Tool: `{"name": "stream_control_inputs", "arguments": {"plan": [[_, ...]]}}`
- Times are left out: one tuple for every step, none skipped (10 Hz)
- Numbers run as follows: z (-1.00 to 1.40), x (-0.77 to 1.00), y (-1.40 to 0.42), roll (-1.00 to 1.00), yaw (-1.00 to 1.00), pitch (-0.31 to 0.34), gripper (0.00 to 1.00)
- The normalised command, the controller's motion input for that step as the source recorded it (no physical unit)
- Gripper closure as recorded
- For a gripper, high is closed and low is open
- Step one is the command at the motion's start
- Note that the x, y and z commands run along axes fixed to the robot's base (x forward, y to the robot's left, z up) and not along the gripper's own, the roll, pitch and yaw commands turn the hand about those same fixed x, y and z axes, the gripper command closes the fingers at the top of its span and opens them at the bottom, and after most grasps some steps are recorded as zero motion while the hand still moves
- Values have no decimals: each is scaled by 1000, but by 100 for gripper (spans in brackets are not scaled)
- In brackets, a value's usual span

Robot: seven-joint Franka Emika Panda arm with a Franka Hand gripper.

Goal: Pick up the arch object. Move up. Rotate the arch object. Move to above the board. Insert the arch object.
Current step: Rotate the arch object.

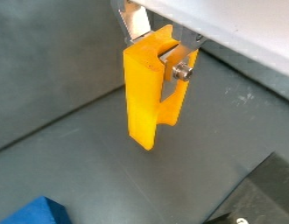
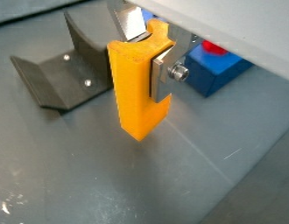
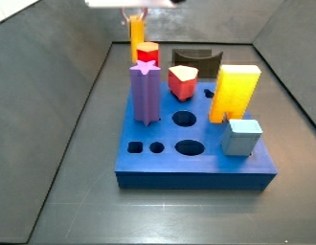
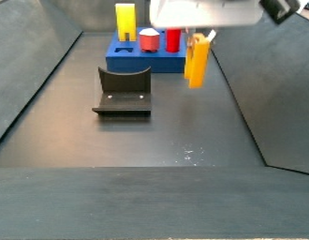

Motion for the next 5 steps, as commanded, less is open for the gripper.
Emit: {"name": "stream_control_inputs", "arguments": {"plan": [[1000, -177, 58, 0, 0, 0, 100], [1000, -186, 67, 2, 5, 2, 100], [1000, -178, 62, 6, -1, -10, 100], [1000, -156, 55, 11, -10, -7, 100], [1000, -142, 54, 14, -16, 13, 100]]}}
